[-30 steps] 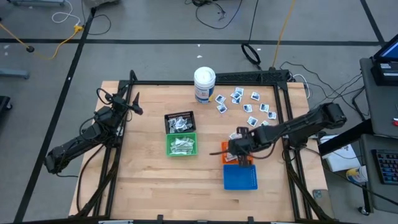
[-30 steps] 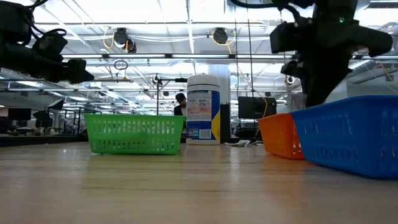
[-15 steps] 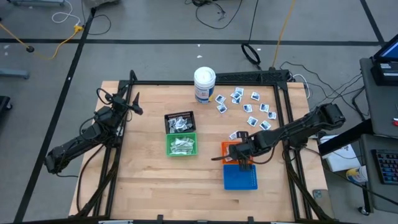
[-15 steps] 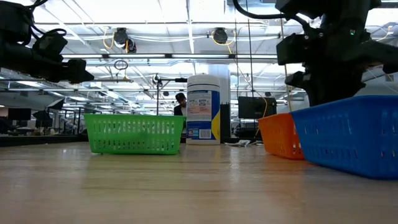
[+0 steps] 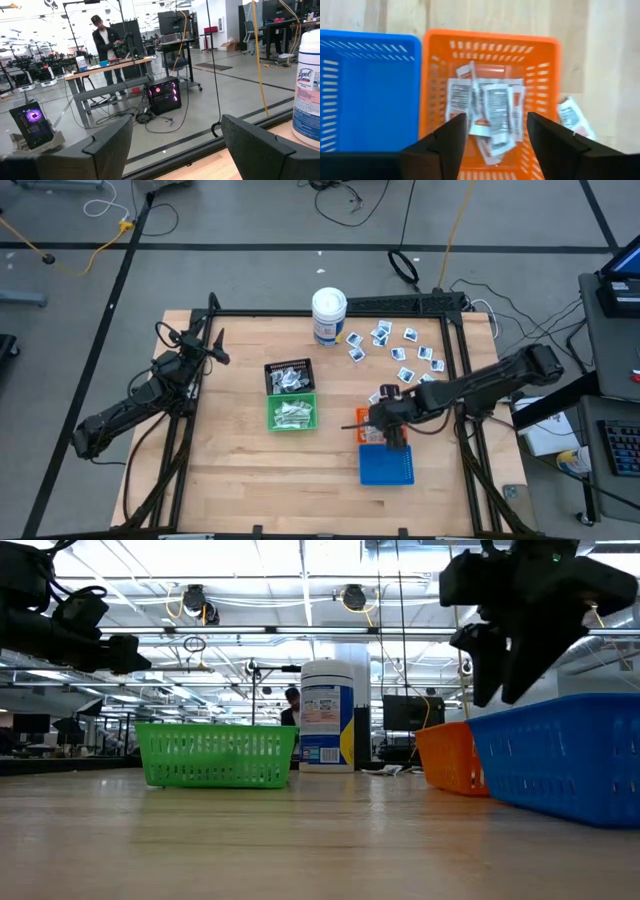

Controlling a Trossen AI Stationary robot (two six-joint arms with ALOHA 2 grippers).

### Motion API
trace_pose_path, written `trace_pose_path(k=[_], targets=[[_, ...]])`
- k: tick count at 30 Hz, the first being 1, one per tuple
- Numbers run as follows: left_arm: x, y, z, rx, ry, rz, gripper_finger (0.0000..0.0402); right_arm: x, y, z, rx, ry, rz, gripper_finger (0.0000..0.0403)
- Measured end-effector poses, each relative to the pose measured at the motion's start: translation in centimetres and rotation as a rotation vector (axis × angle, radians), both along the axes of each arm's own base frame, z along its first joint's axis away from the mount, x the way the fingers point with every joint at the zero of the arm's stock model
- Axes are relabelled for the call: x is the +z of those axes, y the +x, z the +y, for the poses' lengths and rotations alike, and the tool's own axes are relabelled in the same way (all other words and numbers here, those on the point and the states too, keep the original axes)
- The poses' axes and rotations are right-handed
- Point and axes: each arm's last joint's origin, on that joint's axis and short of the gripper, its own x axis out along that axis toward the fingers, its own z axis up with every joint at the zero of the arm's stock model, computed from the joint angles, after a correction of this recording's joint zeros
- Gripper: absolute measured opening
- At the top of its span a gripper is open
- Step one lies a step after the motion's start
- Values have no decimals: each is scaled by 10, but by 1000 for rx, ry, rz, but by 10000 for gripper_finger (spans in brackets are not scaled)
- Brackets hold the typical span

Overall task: Pick & Place First Aid Supplies
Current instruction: Put the orange pad into the orange bin

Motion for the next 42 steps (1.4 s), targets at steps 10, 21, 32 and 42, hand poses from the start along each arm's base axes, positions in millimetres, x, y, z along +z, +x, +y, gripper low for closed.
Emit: trace_pose_path(k=[10,21,32,42], targets=[[0,0,0,0,0,0,306,10,-9,-27,43,-33,38,220],[0,0,0,0,0,0,305,5,-5,-78,-14,-83,73,216],[0,0,0,0,0,0,305,-6,-2,-103,-25,-57,74,210],[0,0,0,0,0,0,306,-43,8,-109,-11,-59,127,210]])
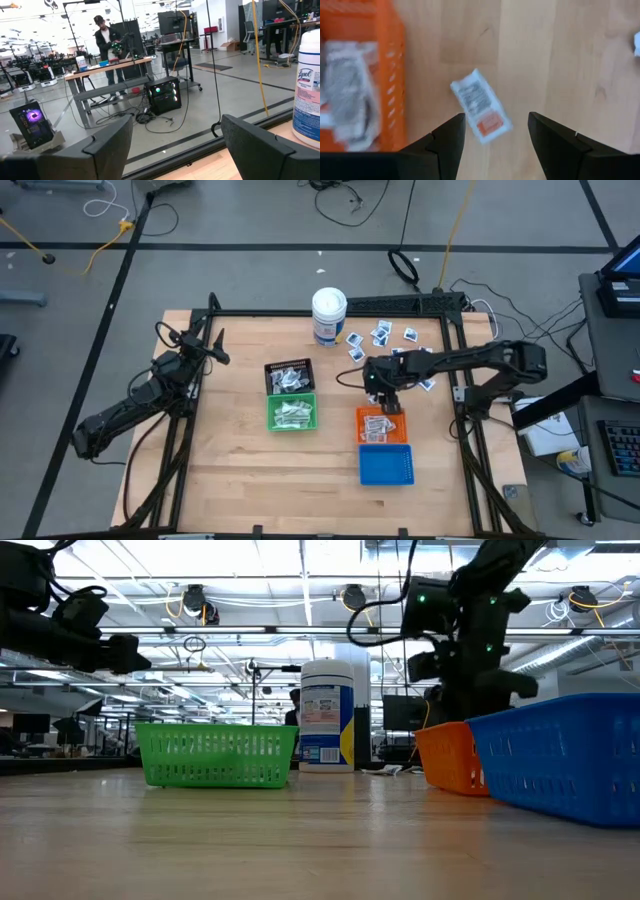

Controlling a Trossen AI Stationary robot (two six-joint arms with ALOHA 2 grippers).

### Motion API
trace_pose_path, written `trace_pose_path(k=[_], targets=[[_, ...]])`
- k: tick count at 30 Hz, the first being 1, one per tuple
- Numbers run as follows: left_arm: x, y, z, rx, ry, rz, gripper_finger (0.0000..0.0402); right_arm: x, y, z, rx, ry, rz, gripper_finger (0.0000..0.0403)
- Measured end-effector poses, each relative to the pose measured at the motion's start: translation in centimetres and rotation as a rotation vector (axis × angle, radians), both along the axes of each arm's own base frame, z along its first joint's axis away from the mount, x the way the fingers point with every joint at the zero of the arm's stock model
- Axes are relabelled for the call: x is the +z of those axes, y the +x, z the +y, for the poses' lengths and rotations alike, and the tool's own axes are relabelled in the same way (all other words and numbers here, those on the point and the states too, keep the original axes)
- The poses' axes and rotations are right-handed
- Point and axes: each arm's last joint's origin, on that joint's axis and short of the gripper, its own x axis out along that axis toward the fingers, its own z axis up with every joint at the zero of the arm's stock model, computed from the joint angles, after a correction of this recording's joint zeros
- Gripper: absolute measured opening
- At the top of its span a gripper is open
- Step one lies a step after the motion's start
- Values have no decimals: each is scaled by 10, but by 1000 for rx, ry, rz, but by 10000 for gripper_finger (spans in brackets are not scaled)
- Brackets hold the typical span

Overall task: Pick & Place First Aid Supplies
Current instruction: Put the orange pad into the orange bin

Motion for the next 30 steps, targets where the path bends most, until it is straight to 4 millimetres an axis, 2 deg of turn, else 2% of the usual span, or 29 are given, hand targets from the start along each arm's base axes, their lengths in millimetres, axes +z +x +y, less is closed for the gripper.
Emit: trace_pose_path(k=[10,17,21,27,30], targets=[[0,0,0,0,0,0,306,-28,5,-15,-43,11,74,210],[0,0,0,0,0,0,306,-33,6,-15,-5,9,90,197],[0,0,0,0,0,0,306,-33,6,-15,-1,11,95,146],[0,0,0,0,0,0,305,-33,6,-15,0,11,95,24],[0,0,0,0,0,0,305,-33,6,-15,2,8,97,10]])
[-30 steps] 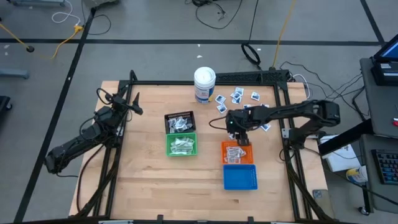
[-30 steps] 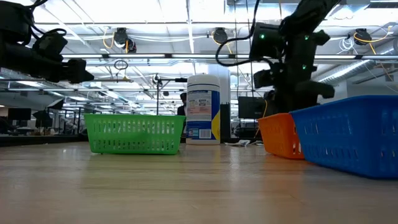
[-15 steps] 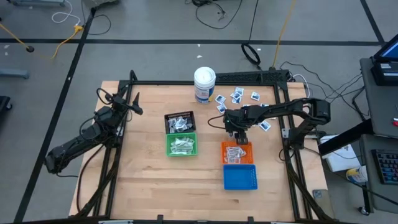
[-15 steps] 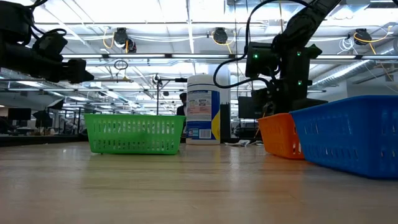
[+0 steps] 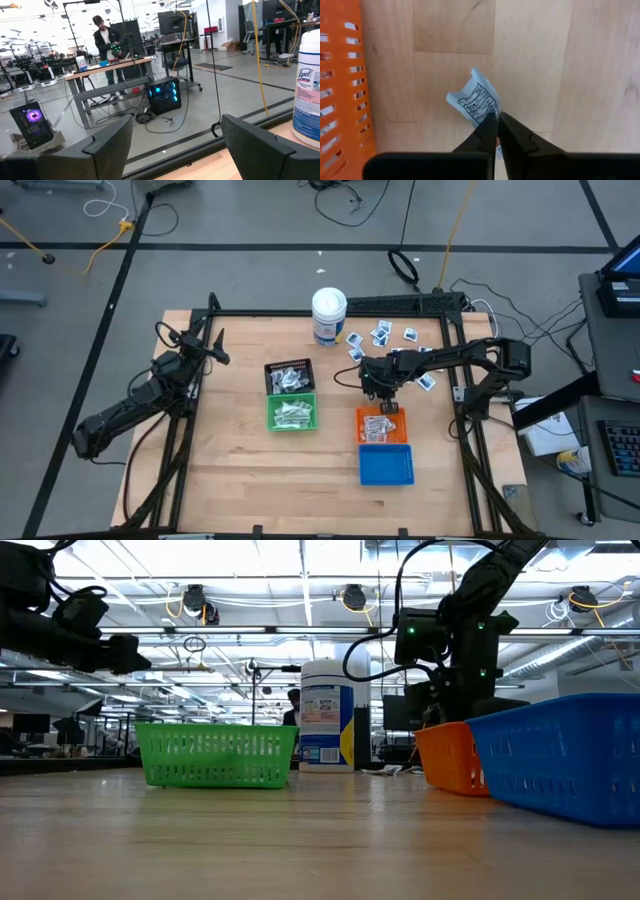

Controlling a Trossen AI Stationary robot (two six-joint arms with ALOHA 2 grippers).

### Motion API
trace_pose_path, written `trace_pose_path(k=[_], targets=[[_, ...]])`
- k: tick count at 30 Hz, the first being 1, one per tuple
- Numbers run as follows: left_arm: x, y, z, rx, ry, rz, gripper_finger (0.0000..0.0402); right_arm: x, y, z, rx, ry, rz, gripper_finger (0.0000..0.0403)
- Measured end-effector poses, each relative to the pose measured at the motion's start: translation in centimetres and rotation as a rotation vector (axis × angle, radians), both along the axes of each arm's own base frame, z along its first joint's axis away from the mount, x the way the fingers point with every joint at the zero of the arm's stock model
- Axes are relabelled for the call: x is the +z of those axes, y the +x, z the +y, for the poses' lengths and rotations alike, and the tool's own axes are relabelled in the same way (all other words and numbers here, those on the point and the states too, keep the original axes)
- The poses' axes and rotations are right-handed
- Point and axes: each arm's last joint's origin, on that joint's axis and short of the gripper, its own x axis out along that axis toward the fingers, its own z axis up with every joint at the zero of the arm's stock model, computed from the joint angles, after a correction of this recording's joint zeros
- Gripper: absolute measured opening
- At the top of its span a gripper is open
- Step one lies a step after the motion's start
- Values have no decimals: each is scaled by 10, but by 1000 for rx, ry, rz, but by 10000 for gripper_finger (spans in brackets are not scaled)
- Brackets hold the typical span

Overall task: Pick & Place First Aid Supplies
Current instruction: Put the orange pad into the orange bin

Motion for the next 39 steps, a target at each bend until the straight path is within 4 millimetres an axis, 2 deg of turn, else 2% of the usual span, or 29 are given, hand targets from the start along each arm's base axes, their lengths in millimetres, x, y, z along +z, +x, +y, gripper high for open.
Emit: trace_pose_path(k=[6,12,18,26,32,39], targets=[[0,0,0,0,0,0,306,7,-3,-1,-9,-2,4,3],[0,0,0,0,0,0,306,35,-5,-7,-77,-6,-52,1],[0,0,0,0,0,0,305,64,-13,-11,-226,15,-64,1],[0,0,0,0,0,0,305,92,-29,-6,-465,61,-85,1],[0,0,0,0,0,0,305,108,-39,15,-587,183,-123,0],[0,0,0,0,0,0,305,113,-36,60,-491,274,-130,0]])
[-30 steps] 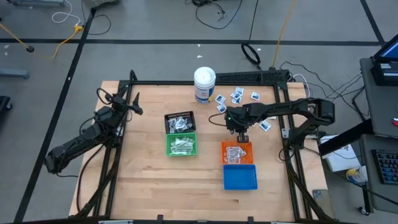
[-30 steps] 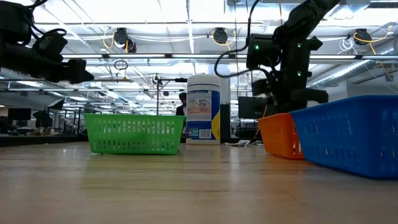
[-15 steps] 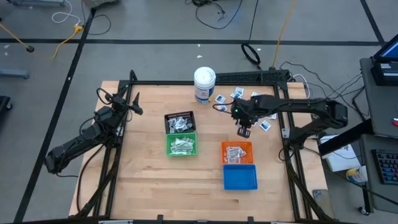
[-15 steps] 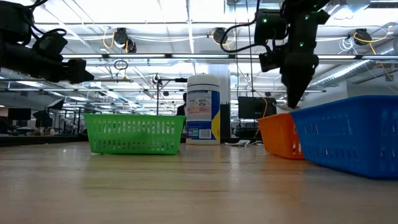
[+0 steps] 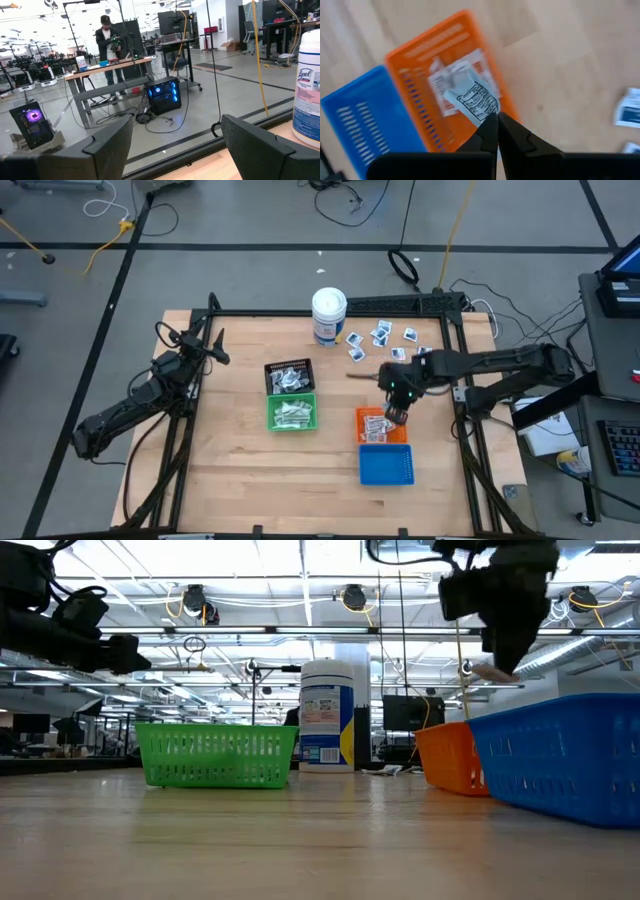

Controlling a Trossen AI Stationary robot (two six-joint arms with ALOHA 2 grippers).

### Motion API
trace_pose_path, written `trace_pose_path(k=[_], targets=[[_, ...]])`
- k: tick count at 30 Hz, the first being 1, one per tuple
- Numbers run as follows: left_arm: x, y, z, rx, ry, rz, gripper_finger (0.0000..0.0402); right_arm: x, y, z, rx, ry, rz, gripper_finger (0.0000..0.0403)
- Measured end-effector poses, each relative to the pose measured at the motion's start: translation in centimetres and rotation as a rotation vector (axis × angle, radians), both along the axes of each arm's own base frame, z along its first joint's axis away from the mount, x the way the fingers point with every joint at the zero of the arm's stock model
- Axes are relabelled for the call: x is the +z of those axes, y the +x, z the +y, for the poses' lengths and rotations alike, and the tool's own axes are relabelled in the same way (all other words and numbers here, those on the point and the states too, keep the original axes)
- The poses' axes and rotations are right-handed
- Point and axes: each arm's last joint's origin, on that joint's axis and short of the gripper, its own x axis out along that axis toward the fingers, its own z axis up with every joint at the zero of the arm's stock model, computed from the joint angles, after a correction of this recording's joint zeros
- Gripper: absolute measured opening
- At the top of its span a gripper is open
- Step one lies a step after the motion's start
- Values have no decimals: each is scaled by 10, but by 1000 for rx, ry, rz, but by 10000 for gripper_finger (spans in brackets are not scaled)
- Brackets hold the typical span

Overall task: Pick & Place First Aid Supplies
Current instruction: Put the orange pad into the orange bin, then put the blue pad into the blue bin

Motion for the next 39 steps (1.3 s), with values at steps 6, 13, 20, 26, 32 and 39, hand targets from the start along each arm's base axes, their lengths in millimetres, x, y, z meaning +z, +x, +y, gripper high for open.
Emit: trace_pose_path(k=[6,13,20,26,32,39], targets=[[0,0,0,0,0,0,306,0,-1,34,99,12,-7,0],[0,0,0,0,0,0,306,-9,4,52,139,-156,9,0],[0,0,0,0,0,0,305,-35,17,66,184,-232,60,0],[0,0,0,0,0,0,305,-57,23,69,189,-233,98,0],[0,0,0,0,0,0,306,-59,23,70,190,-234,106,24],[0,0,0,0,0,0,306,-59,23,70,110,-216,108,132]])
